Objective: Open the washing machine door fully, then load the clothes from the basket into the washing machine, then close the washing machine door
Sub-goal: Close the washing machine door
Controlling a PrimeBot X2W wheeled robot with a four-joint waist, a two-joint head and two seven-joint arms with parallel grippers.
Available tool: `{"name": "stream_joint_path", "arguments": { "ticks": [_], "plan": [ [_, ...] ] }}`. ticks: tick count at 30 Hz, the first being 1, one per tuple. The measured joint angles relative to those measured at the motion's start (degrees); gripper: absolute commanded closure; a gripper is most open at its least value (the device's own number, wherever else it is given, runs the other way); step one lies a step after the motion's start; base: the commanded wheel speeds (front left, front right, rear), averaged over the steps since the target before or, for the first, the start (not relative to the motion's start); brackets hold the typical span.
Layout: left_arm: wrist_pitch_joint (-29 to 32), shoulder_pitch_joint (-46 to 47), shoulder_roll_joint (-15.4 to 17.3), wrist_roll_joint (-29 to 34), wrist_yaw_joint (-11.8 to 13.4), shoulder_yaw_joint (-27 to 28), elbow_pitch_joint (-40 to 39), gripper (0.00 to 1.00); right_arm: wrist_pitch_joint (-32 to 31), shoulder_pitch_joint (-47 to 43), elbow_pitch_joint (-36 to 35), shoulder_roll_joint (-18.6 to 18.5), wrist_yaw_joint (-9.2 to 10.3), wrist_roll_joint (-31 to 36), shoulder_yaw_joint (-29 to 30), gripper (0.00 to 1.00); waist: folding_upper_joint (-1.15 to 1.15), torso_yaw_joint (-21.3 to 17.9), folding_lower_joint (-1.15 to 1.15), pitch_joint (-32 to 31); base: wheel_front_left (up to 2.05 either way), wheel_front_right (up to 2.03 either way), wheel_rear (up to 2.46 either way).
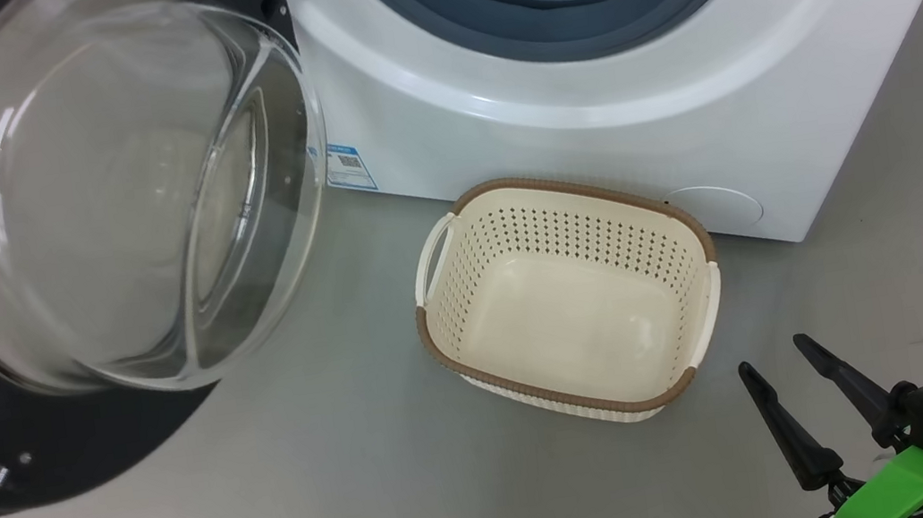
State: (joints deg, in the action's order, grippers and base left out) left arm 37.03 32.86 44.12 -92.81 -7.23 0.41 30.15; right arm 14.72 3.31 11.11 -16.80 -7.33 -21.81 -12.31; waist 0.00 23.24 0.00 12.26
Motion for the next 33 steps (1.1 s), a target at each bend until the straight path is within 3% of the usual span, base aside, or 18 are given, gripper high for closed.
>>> {"name": "stream_joint_path", "arguments": {
  "ticks": [19,33],
  "plan": [
    [12.60,-4.62,-2.46,-1.79,-0.01,-0.12,-16.34,1.00,0.00,-1.50,-0.46,0.96,0.00,0.00,1.63,0.00,0.00,-0.69,0.00,-2.16,0.00,0.00,0.00],
    [19.57,-4.83,-7.91,-1.10,0.00,-1.26,-28.13,1.00,0.00,-3.43,-1.00,2.35,0.00,0.01,2.96,0.00,0.00,-4.61,0.00,-3.68,0.00,0.00,0.00]
  ]
}}
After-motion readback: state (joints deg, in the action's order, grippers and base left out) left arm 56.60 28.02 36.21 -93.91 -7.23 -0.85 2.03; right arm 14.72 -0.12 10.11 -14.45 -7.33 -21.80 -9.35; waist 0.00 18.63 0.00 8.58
